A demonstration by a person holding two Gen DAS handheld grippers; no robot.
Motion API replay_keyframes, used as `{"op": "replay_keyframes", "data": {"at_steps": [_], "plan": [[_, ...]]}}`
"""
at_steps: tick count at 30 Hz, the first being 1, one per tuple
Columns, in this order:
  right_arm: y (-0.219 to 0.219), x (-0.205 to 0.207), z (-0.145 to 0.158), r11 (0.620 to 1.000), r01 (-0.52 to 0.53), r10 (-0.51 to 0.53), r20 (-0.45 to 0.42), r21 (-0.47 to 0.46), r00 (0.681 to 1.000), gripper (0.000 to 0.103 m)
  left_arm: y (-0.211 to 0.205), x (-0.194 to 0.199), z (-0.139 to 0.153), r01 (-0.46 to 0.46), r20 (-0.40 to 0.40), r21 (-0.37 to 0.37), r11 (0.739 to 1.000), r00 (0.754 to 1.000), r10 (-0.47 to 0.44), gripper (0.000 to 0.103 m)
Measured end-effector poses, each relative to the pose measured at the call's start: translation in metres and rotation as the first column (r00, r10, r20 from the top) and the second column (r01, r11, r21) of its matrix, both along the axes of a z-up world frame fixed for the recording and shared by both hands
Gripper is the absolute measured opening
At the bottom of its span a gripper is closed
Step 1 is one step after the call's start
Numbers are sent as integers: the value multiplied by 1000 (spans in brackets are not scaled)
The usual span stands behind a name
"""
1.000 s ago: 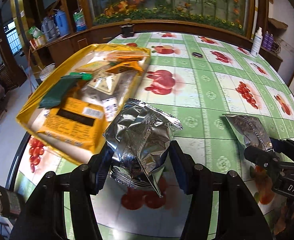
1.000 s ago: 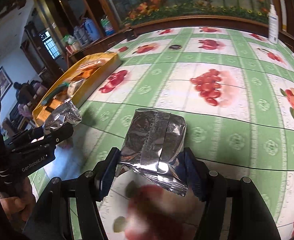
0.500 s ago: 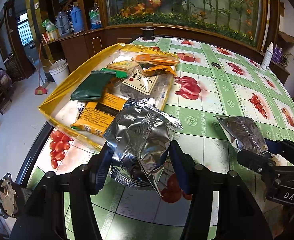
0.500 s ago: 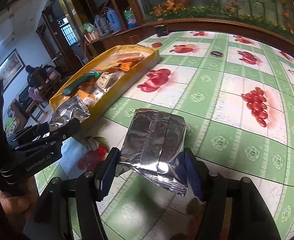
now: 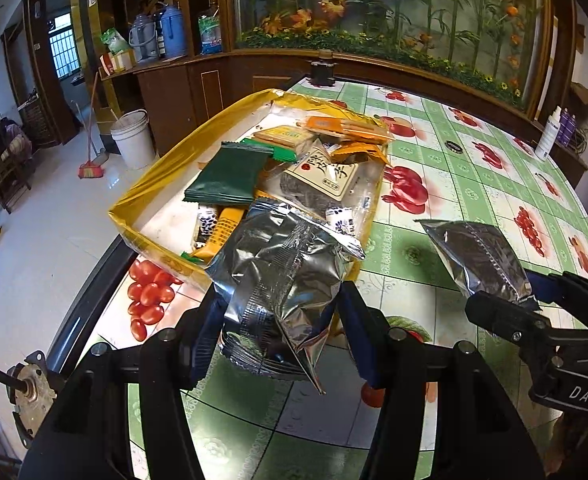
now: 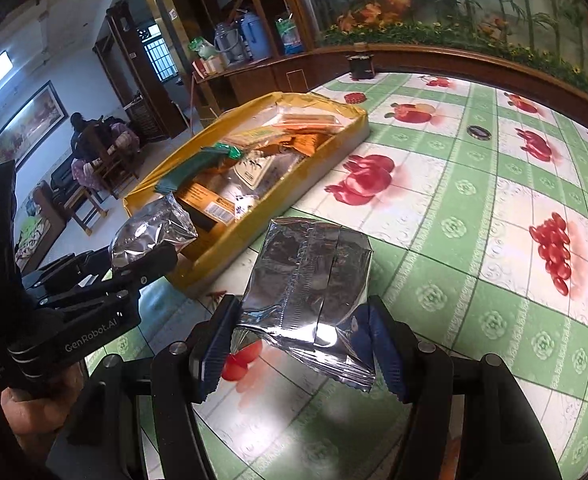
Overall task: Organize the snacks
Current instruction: 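Lift both silver foil bags and carry them over the yellow tray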
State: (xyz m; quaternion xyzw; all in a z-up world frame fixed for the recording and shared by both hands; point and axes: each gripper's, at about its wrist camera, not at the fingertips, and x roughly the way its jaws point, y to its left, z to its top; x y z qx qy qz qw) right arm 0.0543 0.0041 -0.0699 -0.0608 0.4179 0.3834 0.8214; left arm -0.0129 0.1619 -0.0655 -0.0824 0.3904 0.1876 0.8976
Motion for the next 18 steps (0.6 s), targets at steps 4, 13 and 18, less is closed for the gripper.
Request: {"op": "replay_keyframes", "data": {"at_steps": [4,13,18], "plan": [[14,4,7,1000,-22,22,17,8,1000,65,7,0,1,-11,0,-5,1000,1000,11,56],[37,19,20,998,-46,45,40,36,998,65,19,6,7,-28,5,-16,999,1000,28,56],[47,30,25,997,-47,44,43,61,998,65,21,12,10,-26,2,-15,1000,1000,26,56]]}}
